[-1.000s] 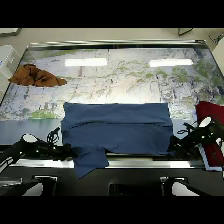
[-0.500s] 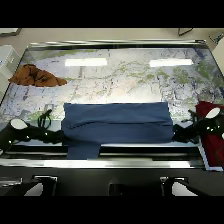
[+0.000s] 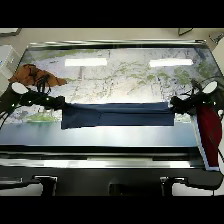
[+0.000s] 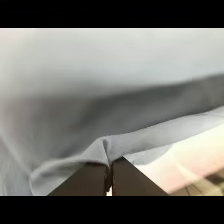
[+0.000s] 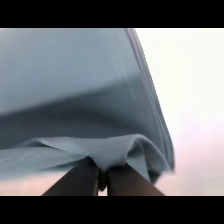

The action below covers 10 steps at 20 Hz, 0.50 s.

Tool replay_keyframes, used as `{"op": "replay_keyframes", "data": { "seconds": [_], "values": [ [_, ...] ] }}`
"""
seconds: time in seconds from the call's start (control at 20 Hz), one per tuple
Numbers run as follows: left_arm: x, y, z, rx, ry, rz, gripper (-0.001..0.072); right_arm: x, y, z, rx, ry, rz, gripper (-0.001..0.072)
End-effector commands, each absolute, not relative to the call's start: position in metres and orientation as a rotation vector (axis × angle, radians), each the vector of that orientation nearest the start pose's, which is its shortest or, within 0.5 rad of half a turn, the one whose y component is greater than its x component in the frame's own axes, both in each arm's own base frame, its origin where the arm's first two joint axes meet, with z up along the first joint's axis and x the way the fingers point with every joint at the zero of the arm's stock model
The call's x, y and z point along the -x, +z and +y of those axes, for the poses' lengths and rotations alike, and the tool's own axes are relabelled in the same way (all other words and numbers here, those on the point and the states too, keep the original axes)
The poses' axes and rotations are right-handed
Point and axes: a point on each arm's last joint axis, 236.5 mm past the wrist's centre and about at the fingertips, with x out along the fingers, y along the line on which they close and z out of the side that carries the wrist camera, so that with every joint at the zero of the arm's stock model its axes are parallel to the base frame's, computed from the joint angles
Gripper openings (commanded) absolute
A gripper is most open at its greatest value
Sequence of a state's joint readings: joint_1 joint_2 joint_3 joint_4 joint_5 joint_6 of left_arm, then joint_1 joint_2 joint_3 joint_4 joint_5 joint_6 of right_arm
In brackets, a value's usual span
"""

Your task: Fold the clothes and pants, and hang the long-sleeved shirts on hangers.

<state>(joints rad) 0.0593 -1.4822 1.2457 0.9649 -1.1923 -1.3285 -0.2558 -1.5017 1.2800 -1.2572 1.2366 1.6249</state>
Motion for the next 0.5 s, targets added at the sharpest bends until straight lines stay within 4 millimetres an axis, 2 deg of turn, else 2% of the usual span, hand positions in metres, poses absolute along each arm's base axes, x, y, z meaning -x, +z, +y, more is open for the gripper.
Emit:
{"op": "replay_keyframes", "data": {
  "seconds": [0.0, 0.1, 0.2, 0.25, 0.3, 0.35, 0.4, 0.45],
  "values": [
    [-0.443, -0.031, -0.108, 0.462, -0.409, 1.34, 0.0028, -0.432, -0.051, -0.028, -0.632, -0.111, 1.358, 0.0039],
    [-0.439, -0.049, -0.121, 0.51, -0.434, 1.395, 0.0028, -0.432, -0.069, -0.017, -0.692, -0.097, 1.403, 0.0045],
    [-0.429, -0.065, -0.132, 0.511, -0.456, 1.459, 0.003, -0.439, -0.075, -0.003, -0.779, -0.069, 1.402, 0.0089],
    [-0.426, -0.068, -0.134, 0.513, -0.463, 1.476, 0.007, -0.445, -0.074, -0.003, -0.795, -0.067, 1.379, 0.0176],
    [-0.425, -0.066, -0.133, 0.514, -0.465, 1.478, 0.02, -0.446, -0.069, -0.005, -0.803, -0.066, 1.372, 0.0375],
    [-0.425, -0.061, -0.128, 0.518, -0.47, 1.48, 0.0431, -0.446, -0.062, -0.016, -0.784, -0.068, 1.366, 0.0585],
    [-0.425, -0.052, -0.122, 0.52, -0.481, 1.483, 0.0525, -0.444, -0.056, -0.031, -0.756, -0.076, 1.367, 0.0661],
    [-0.426, -0.042, -0.115, 0.527, -0.487, 1.483, 0.0526, -0.437, -0.053, -0.05, -0.74, -0.107, 1.383, 0.0676]
  ]
}}
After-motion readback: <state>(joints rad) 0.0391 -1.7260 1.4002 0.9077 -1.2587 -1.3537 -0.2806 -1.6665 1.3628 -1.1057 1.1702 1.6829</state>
